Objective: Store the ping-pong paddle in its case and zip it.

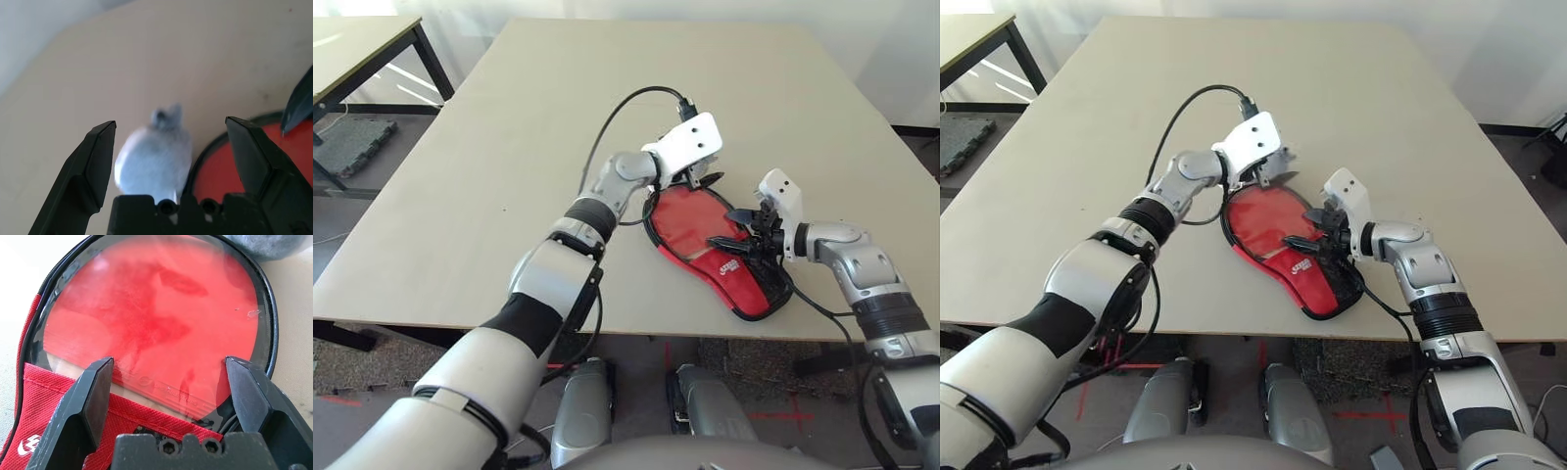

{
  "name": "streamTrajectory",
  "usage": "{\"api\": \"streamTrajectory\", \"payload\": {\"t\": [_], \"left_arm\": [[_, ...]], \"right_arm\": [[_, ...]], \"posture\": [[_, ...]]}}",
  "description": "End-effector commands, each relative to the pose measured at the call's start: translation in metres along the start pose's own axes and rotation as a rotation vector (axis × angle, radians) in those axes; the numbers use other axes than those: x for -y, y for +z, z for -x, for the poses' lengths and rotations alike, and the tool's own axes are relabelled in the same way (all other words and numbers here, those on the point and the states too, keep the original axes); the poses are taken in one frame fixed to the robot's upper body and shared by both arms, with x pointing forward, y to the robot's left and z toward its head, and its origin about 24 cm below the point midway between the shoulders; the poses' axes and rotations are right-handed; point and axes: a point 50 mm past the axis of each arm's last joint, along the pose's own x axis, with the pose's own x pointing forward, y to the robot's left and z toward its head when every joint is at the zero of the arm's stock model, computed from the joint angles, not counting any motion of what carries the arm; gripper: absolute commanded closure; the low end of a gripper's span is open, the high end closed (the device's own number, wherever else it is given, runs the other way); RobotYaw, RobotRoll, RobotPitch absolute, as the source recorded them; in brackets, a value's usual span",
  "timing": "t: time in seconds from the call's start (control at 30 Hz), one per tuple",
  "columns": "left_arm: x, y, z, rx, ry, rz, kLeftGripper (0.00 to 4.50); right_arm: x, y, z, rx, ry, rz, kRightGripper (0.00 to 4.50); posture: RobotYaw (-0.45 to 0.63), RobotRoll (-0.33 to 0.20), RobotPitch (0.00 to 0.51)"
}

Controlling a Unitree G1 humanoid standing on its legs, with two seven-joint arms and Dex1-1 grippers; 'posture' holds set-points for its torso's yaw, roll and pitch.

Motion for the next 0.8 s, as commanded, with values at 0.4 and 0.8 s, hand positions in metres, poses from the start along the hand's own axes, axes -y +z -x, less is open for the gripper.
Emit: {"api": "streamTrajectory", "payload": {"t": [0.4, 0.8], "left_arm": [[0.029, -0.049, 0.023, -0.132, -0.219, 0.169, 0.01], [0.054, -0.073, 0.029, -0.238, -0.297, 0.19, 0.01]], "right_arm": [[-0.003, -0.03, -0.006, -0.121, 0.018, -0.072, 0.0], [0.007, -0.017, 0.004, -0.072, 0.003, -0.091, 0.0]], "posture": [[0.08, 0.0, 0.084], [0.07, 0.0, 0.076]]}}
